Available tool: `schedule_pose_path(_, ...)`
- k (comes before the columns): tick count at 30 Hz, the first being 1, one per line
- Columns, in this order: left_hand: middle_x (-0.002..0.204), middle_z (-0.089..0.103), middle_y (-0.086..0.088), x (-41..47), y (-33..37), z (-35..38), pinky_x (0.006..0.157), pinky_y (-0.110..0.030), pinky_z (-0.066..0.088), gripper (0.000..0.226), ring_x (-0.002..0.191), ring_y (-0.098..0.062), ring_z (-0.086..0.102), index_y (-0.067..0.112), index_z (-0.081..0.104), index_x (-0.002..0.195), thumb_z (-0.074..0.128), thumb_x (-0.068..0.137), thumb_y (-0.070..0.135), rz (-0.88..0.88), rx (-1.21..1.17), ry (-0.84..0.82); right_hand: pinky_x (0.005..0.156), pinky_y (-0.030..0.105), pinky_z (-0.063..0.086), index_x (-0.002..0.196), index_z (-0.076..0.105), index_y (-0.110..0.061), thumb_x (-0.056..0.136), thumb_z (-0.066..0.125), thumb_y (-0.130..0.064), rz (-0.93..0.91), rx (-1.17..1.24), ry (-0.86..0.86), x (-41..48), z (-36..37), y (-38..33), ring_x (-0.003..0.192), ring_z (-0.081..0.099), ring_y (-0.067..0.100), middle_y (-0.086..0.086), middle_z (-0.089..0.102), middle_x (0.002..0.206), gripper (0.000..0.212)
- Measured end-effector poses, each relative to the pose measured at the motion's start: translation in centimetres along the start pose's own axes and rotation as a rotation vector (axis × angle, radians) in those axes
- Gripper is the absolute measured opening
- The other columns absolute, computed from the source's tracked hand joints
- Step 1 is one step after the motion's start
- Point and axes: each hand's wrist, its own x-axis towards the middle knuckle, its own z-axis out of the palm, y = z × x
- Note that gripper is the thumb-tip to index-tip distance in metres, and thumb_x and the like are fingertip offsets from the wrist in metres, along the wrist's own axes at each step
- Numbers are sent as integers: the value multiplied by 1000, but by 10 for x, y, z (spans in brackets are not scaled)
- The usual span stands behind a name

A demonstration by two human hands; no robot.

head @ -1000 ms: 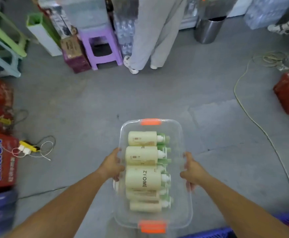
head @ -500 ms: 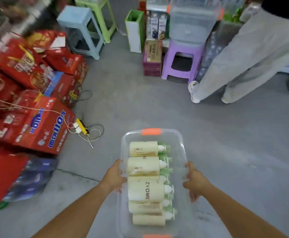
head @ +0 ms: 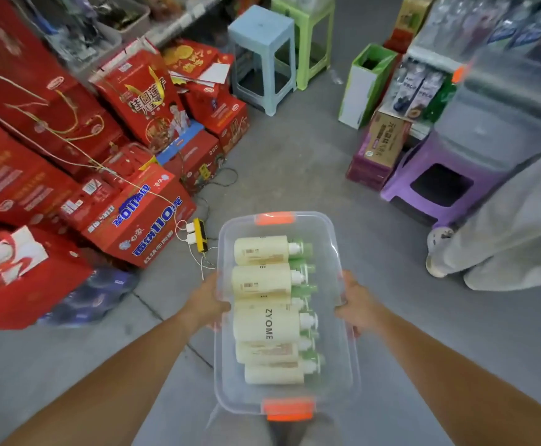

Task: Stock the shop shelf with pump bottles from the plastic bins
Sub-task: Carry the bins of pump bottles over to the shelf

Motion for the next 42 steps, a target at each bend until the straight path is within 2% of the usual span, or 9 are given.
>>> schedule_pose_path(4,110,63,-12,39,31,-19,40,-33,53,90,59,-24,69,33,24,153,61,81,-8,-34,-34,29,44,52,57,128,28,-35,82,60,-3,-18,-54,-10,47,-36,-38,64,70,40,15,59,95,65)
schedule_pose_path(8,98,62,-10,82,60,-40,43,-33,54,86,57,-24,67,32,26,152,60,83,-8,-53,-43,44,37,33,49,129,33,-26,83,58,0,-41,-97,-41,91,-68,-79,50,64,30,14,58,93,58)
schedule_pose_path(14,115,60,-11,150,103,-80,61,-53,61,79,80,-31,70,31,33,147,60,83,-8,-68,-120,16,36,32,49,136,31,-27,85,57,2,-43,-151,-43,157,-106,-145,45,64,27,13,60,90,64)
schedule_pose_path(18,117,61,-12,199,129,-109,60,-59,59,84,86,-35,71,36,31,149,60,81,-5,-92,-149,-7,36,33,49,137,30,-27,87,55,3,-27,-167,-36,198,-131,-189,47,63,30,13,58,87,64)
schedule_pose_path(24,115,61,-7,268,186,-153,73,-44,59,79,102,-33,64,27,36,148,63,82,-6,-48,-131,15,36,33,50,134,30,-20,87,56,0,-25,-193,-42,255,-178,-253,40,61,26,14,59,85,58)
schedule_pose_path(29,119,61,-3,329,245,-184,51,-26,48,74,99,-29,62,24,42,145,61,81,-8,-41,-145,45,40,40,55,134,29,-21,85,56,1,-36,-187,-59,315,-227,-302,44,65,30,18,61,88,60)
schedule_pose_path(33,126,62,-8,379,296,-204,59,-35,55,76,100,-33,66,28,41,145,62,80,-5,-57,-132,69,45,49,57,132,28,-24,84,54,2,-64,-211,-60,372,-277,-343,50,68,36,19,60,91,61)
schedule_pose_path(37,114,62,-6,429,355,-222,51,-41,60,78,81,-30,70,33,36,147,60,83,-4,-92,-157,69,46,48,58,126,29,-19,86,54,1,-95,-284,-63,422,-337,-386,48,67,32,18,60,85,51)
schedule_pose_path(42,124,53,2,481,429,-248,65,-48,62,80,90,-23,64,31,28,152,62,87,-2,-103,-179,100,46,45,57,126,30,-17,87,55,-2,-123,-346,-65,475,-408,-441,43,62,22,13,58,82,48)
